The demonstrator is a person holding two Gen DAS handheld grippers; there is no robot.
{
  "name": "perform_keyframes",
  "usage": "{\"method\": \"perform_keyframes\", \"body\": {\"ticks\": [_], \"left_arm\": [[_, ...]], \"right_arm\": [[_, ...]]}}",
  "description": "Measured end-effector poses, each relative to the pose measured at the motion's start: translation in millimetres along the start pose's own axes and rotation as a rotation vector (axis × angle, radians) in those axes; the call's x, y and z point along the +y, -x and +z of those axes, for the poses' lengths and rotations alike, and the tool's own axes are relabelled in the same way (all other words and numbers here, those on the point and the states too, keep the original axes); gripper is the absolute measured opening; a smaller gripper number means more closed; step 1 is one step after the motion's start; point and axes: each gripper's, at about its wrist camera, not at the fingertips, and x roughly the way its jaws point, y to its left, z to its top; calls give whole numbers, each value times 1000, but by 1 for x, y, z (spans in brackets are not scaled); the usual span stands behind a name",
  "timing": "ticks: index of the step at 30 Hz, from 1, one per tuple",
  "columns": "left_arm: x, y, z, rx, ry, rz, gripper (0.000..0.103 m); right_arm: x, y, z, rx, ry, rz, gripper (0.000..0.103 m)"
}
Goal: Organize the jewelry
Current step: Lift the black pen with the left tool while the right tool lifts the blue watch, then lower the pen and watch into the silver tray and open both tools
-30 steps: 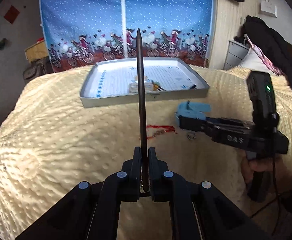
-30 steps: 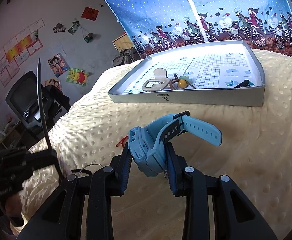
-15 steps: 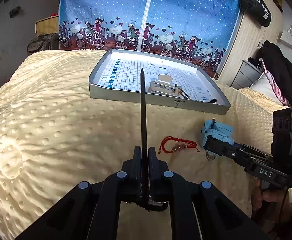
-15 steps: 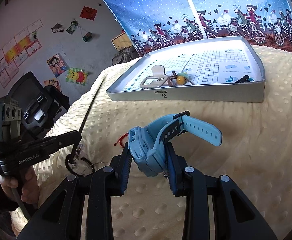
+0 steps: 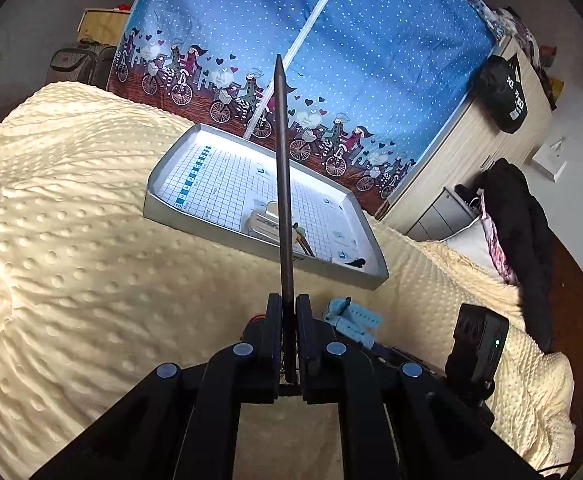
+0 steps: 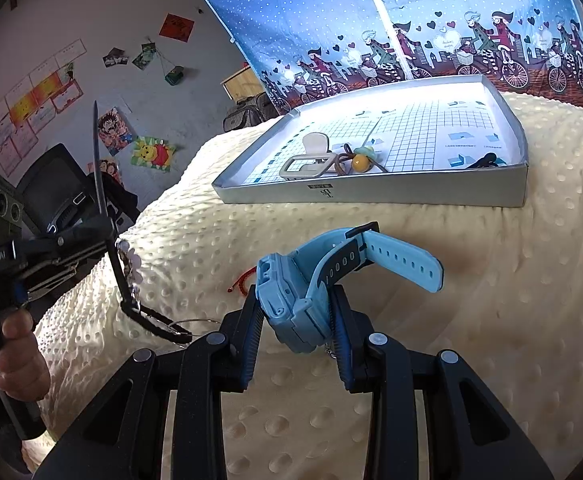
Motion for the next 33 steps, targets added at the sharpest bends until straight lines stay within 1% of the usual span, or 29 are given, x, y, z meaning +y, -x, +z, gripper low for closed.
{"method": "perform_keyframes", "body": {"ticks": [3, 5, 7, 9, 11, 18, 22, 27, 30, 33], "left_arm": [[-6, -10, -7, 8, -79, 58, 7], [-6, -20, -15, 32, -120, 93, 7], [-1, -29, -22, 56, -120, 108, 7], [5, -36, -26, 94, -107, 152, 7], [11, -39, -33, 135, -90, 178, 7], [11, -10, -39, 93, -86, 166, 7], [4, 1, -24, 38, -75, 132, 7], [-13, 18, -8, -12, -111, 99, 7], [-18, 18, 0, -20, -123, 90, 7], [-25, 9, 13, -18, -136, 85, 7]], "right_arm": [[-1, 0, 0, -1, -6, -1, 29], [-2, 1, 0, -3, -12, 1, 29], [-3, 1, -1, -3, -17, 3, 29], [-4, 1, -1, -3, -20, 5, 29], [-5, -1, -1, 0, -26, 9, 29], [-7, -5, 0, 10, -37, 12, 29], [-1, -1, 0, -6, -12, 8, 29], [1, 3, 0, -23, -3, 8, 29], [2, 7, 1, -41, -4, 12, 29], [5, 15, 3, -82, 4, 23, 29]]}}
